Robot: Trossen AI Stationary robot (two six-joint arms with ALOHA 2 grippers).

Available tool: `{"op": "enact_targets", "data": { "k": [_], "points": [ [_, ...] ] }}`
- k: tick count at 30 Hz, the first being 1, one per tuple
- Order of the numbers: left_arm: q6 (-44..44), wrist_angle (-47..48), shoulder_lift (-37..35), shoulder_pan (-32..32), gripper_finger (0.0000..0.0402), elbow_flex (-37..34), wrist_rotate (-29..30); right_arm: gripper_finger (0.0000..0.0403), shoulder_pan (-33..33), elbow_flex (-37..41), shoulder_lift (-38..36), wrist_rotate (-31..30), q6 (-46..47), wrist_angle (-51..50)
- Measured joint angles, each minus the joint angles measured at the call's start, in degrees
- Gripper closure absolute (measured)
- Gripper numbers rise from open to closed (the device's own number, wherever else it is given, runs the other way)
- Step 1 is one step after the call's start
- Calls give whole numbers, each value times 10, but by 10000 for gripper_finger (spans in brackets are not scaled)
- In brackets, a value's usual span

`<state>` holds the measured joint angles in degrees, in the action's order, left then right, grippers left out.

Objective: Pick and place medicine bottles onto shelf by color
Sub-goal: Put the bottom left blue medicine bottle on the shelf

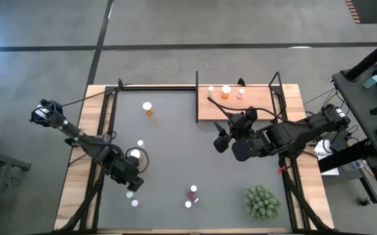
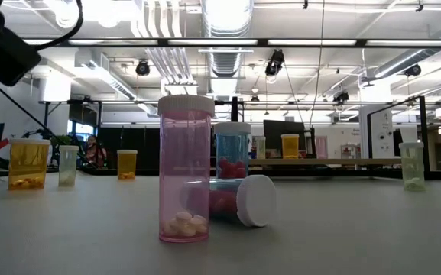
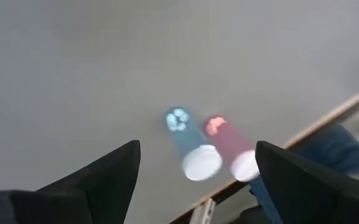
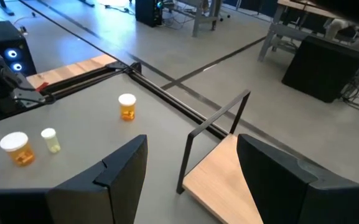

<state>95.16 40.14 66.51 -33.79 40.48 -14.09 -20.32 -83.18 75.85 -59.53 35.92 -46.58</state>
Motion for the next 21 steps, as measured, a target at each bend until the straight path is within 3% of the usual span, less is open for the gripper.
{"op": "enact_targets", "data": {
  "k": [12,21],
  "points": [
    [61,1,79,-30,104,25,11,165,0,0,-1,0,-2,-2],
    [126,26,89,-59,165,25,22,165,3,0,-1,0,-25,-2]
  ]
}}
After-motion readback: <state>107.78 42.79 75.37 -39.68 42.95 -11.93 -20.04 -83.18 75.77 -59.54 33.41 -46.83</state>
